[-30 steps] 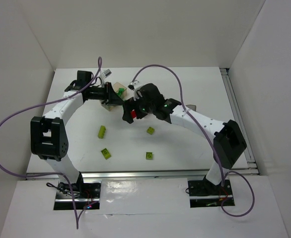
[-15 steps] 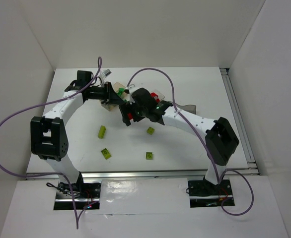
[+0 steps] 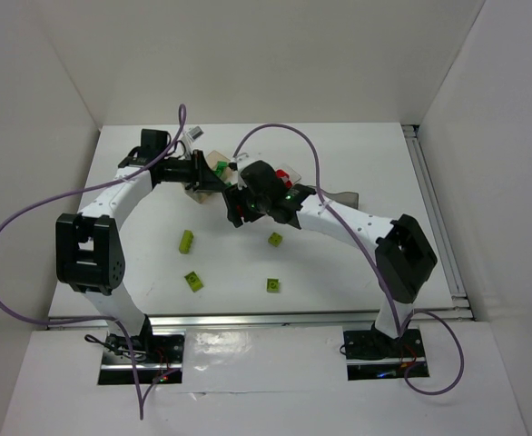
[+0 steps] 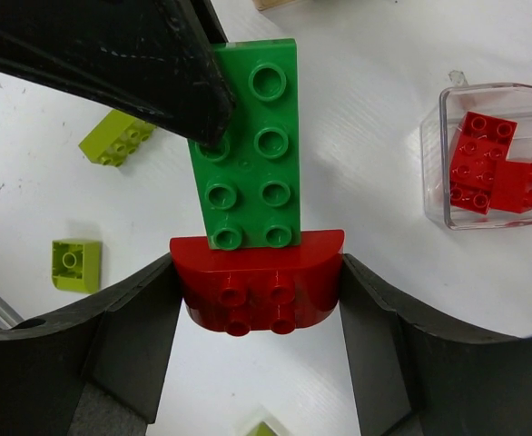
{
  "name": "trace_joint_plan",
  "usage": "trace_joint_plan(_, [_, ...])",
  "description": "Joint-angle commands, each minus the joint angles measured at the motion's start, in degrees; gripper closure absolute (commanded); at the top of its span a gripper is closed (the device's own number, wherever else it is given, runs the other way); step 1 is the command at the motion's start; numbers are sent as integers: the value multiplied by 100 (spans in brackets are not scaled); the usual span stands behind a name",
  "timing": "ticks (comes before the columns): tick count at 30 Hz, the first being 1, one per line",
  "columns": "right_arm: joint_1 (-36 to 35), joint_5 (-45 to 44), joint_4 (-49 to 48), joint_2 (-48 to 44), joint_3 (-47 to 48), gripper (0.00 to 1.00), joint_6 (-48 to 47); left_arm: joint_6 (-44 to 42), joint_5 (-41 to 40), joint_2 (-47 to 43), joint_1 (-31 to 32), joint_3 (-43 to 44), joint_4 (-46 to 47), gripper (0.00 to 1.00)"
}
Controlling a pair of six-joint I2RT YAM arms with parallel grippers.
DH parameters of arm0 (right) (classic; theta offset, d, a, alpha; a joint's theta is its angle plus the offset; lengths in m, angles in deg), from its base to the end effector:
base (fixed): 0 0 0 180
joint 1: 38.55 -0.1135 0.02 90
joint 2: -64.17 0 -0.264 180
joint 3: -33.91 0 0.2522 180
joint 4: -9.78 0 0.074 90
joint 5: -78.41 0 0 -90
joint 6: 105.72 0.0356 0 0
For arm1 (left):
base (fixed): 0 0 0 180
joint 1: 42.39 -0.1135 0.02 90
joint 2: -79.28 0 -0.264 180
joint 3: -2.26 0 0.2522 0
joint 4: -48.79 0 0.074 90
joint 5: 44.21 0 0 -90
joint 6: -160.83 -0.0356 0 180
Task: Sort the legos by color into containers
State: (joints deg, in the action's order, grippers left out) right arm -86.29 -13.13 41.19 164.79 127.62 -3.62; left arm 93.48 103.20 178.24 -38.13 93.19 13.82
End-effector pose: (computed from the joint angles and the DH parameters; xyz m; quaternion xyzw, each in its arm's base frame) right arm 0.2731 0.2991 0.2747 -0.2698 0.8585 0.2069 0.3838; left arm 0.3757 -0.0581 0.2755 0.0605 0.8246 -0.5098 0.2377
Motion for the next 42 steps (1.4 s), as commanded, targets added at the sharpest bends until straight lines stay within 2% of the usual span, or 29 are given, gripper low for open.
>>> trace_joint_plan(1, [-24, -48, -315, -69, 57, 52, -41, -174, -238, 115, -12, 62, -102, 100])
trace_joint_plan(6, [-24, -48, -385, -121, -181, 52, -41, -226, -782, 379, -12, 62, -365, 100])
trace_joint_plan(12, [-24, -48, -438, -69, -181, 53, 12, -279, -916, 581, -12, 9, -472, 100])
trace_joint_plan(17, [-24, -556, -359, -59, -128, 53, 12, -279, -1459, 581, -12, 149, -786, 100])
trace_joint_plan(22, [563, -856, 19, 141, 232, 53, 65, -279, -2434, 327, -12, 290, -1078, 100])
trace_joint_plan(32, [1180, -1164, 160, 1266, 1181, 52, 117, -226, -2691, -96, -12, 343, -1253, 100])
trace_joint_plan(34, [1180, -1164, 160, 1442, 1409, 49, 65, -174, -2691, -149, -12, 395, -1254, 100])
trace_joint_plan(38, [1180, -1287, 300, 1759, 1586, 16, 65, -174, -2691, -201, -12, 457, -1254, 100])
trace_joint_plan(39, [1180, -1453, 422, 1759, 1673, 5, 143, -174, -2630, -201, -12, 457, -1254, 100])
trace_joint_plan(42, [1180, -1525, 424, 1558, 1595, 2, 196, -174, -2629, -201, -12, 510, -1307, 100])
